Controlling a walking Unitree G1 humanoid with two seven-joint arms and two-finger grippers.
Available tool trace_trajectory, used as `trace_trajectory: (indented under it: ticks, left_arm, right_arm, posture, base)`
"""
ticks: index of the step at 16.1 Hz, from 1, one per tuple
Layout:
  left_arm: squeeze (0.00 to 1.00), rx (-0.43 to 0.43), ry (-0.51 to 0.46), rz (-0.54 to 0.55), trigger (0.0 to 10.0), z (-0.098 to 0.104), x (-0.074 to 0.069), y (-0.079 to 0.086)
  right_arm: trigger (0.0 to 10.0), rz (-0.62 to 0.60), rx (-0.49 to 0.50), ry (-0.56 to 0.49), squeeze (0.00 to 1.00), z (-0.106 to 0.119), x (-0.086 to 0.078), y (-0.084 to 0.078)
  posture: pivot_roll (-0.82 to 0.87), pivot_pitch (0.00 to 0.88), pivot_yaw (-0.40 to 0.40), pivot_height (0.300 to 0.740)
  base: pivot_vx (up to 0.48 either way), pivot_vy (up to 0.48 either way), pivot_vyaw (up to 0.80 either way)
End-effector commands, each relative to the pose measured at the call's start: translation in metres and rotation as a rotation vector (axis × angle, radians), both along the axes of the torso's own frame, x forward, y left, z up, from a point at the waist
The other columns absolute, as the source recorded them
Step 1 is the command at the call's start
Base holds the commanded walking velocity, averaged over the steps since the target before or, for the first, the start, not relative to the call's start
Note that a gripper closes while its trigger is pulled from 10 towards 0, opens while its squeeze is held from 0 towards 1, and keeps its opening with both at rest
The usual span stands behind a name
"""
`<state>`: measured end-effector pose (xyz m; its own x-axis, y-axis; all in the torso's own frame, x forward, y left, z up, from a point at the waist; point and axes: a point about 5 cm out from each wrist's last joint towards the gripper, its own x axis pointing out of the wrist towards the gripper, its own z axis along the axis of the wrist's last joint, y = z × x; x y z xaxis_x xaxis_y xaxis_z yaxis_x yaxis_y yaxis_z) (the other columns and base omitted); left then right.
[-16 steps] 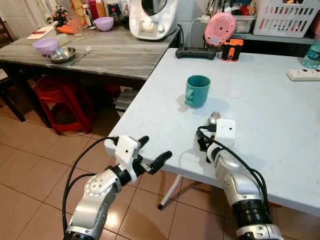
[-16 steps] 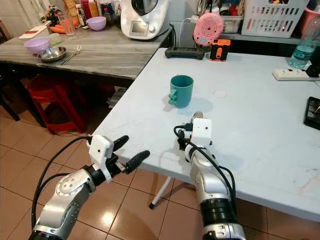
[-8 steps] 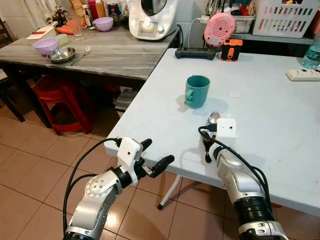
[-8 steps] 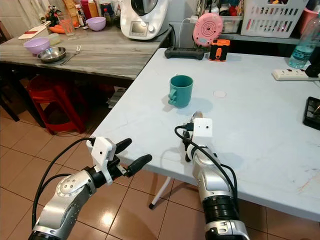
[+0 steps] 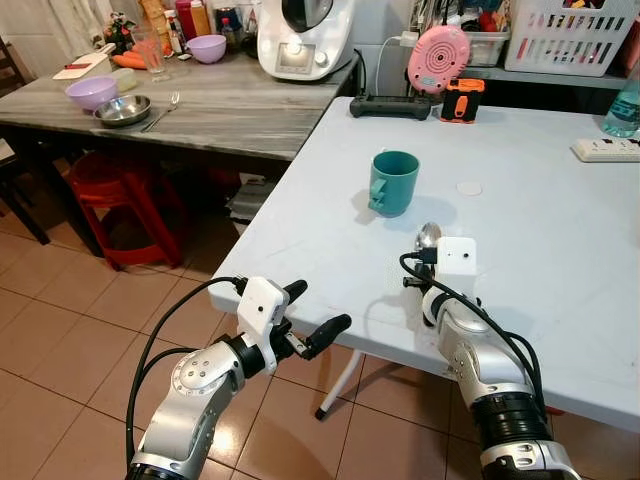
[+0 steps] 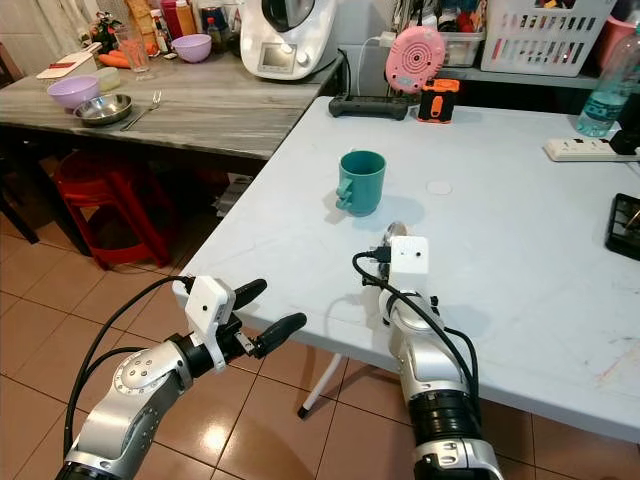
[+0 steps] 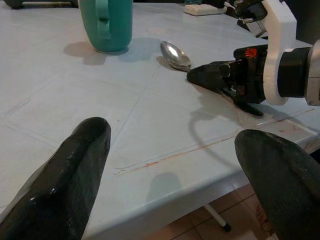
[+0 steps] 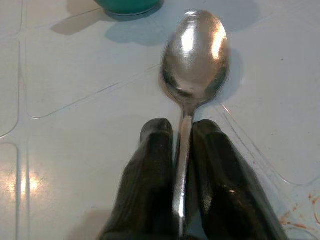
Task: Setting the table
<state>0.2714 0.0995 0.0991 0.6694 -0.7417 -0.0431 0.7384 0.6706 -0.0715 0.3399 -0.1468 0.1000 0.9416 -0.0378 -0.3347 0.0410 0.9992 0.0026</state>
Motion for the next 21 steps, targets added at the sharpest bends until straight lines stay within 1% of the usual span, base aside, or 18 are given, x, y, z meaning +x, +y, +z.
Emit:
trace_trajectory:
  ticks: [1, 4, 5, 7, 8, 10, 11, 12, 14, 15, 16, 17, 19, 21]
  left_arm:
    - [0.0, 0.015, -0.017, -0.011, 10.0, 0.002, -0.001, 0.002]
    - [0.0, 0.014, -0.021, -0.014, 10.0, 0.003, -0.001, 0.002]
    - [0.0, 0.013, -0.022, -0.009, 10.0, 0.003, 0.0, 0.002]
    - [0.0, 0.015, -0.042, 0.048, 10.0, 0.005, 0.003, 0.006]
    - [0.0, 0.031, -0.061, 0.149, 10.0, 0.005, 0.011, 0.013]
    - [0.0, 0.003, -0.057, 0.253, 10.0, 0.007, 0.019, 0.022]
    - [0.0, -0.003, -0.046, 0.297, 10.0, 0.007, 0.022, 0.025]
    - [0.0, -0.039, -0.024, 0.37, 10.0, 0.009, 0.028, 0.028]
    - [0.0, -0.068, -0.024, 0.474, 10.0, 0.012, 0.036, 0.032]
    - [0.0, -0.081, -0.027, 0.492, 10.0, 0.013, 0.038, 0.033]
    - [0.0, -0.126, -0.01, 0.501, 10.0, 0.015, 0.04, 0.032]
    - [0.0, -0.132, -0.016, 0.499, 10.0, 0.016, 0.04, 0.032]
    - [0.0, -0.135, -0.014, 0.502, 10.0, 0.016, 0.041, 0.032]
    - [0.0, -0.139, -0.015, 0.503, 10.0, 0.016, 0.042, 0.031]
  right_arm:
    - [0.0, 0.004, 0.013, 0.104, 0.0, -0.021, -0.007, 0.003]
    - [0.0, -0.006, 0.031, 0.105, 0.0, -0.021, -0.008, 0.004]
    - [0.0, -0.03, 0.055, 0.082, 0.0, -0.018, -0.007, 0.003]
    - [0.0, -0.11, 0.056, 0.009, 0.0, -0.007, -0.005, -0.007]
    - [0.0, -0.155, 0.082, -0.043, 0.0, 0.001, -0.005, -0.015]
    - [0.0, -0.196, 0.079, -0.134, 0.0, 0.013, -0.008, -0.026]
    - [0.0, -0.183, 0.017, -0.197, 0.0, 0.021, -0.01, -0.029]
    - [0.0, -0.191, 0.019, -0.242, 0.0, 0.028, -0.015, -0.033]
    - [0.0, -0.202, 0.041, -0.318, 0.0, 0.039, -0.023, -0.037]
    - [2.5, -0.2, 0.043, -0.341, 0.0, 0.042, -0.025, -0.038]
    - [10.0, -0.194, 0.04, -0.376, 0.0, 0.048, -0.03, -0.039]
    - [10.0, -0.186, 0.032, -0.39, 0.0, 0.05, -0.032, -0.039]
    - [10.0, -0.189, 0.049, -0.373, 0.0, 0.048, -0.037, -0.039]
    - [10.0, -0.191, 0.052, -0.37, 0.0, 0.046, -0.04, -0.039]
  posture:
    - [-0.12, 0.071, 0.08, 0.74]
    - [-0.11, 0.069, 0.082, 0.74]
    - [-0.11, 0.069, 0.082, 0.74]
    - [-0.11, 0.069, 0.082, 0.74]
    - [-0.11, 0.069, 0.082, 0.74]
    - [-0.11, 0.069, 0.082, 0.74]
    - [-0.11, 0.065, 0.077, 0.74]
    - [-0.11, 0.065, 0.077, 0.74]
    - [-0.11, 0.065, 0.076, 0.74]
    - [-0.11, 0.065, 0.076, 0.74]
    - [-0.11, 0.065, 0.076, 0.74]
    - [-0.12, 0.064, 0.077, 0.74]
    - [-0.12, 0.064, 0.077, 0.74]
    - [-0.12, 0.06, 0.079, 0.74]
  base:
    - [0.0, 0.0, 0.0]
    - [0.0, 0.0, 0.0]
    - [0.0, 0.0, 0.0]
    - [0.0, 0.0, 0.0]
    - [0.0, 0.0, 0.0]
    - [0.0, 0.0, 0.0]
    - [0.0, 0.0, 0.0]
    - [0.0, 0.0, 0.0]
    - [0.0, 0.0, 0.0]
    - [0.0, 0.0, 0.0]
    - [0.0, 0.0, 0.0]
    - [0.0, 0.0, 0.0]
    - [0.0, 0.0, 0.0]
    - [0.0, 0.0, -0.67]
